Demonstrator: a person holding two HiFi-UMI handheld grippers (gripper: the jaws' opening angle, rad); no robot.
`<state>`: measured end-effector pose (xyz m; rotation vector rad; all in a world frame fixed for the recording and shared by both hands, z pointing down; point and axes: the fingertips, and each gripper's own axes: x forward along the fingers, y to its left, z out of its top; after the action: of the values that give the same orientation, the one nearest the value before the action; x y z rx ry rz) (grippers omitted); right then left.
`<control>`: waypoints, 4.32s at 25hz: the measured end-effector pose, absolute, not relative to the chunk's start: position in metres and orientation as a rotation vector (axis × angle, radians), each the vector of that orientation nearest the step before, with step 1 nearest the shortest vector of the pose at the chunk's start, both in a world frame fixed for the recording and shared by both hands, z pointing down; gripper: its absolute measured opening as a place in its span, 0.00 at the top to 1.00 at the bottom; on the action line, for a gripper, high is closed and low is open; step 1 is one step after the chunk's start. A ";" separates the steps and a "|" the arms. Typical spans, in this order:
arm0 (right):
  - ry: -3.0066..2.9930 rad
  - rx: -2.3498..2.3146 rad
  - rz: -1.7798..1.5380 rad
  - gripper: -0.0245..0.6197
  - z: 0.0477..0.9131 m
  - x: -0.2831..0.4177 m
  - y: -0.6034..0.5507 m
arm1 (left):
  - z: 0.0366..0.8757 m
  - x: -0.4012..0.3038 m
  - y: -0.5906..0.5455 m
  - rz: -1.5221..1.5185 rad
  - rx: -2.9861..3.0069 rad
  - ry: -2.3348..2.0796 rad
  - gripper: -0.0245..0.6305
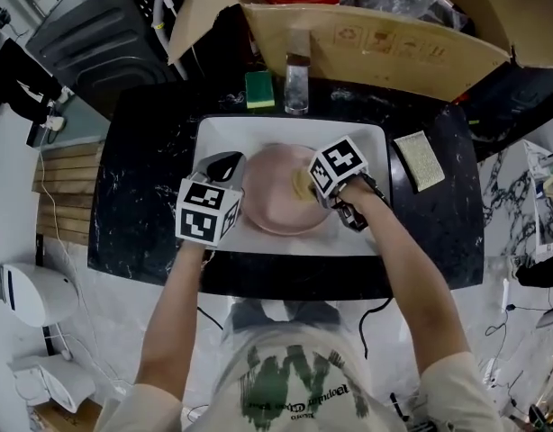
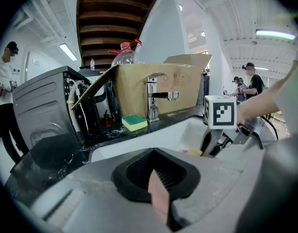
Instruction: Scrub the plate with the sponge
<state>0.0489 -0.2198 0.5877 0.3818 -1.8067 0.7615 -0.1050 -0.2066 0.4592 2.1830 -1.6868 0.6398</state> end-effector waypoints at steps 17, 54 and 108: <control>-1.882 0.354 0.925 0.86 0.579 -0.035 -0.193 | 0.455 -0.115 -0.207 0.686 2.322 -1.548 0.96; -1.751 0.200 0.995 0.86 0.599 -0.041 -0.152 | 0.467 -0.108 -0.205 0.712 2.363 -1.458 0.96; -1.631 0.143 0.797 0.86 0.603 0.061 -0.185 | 0.477 -0.079 -0.214 0.693 2.309 -1.516 0.96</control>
<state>0.0610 -0.1845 0.6032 0.1431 -1.6307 0.7969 -0.0790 -0.2135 0.4767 2.3092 -1.5159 0.6926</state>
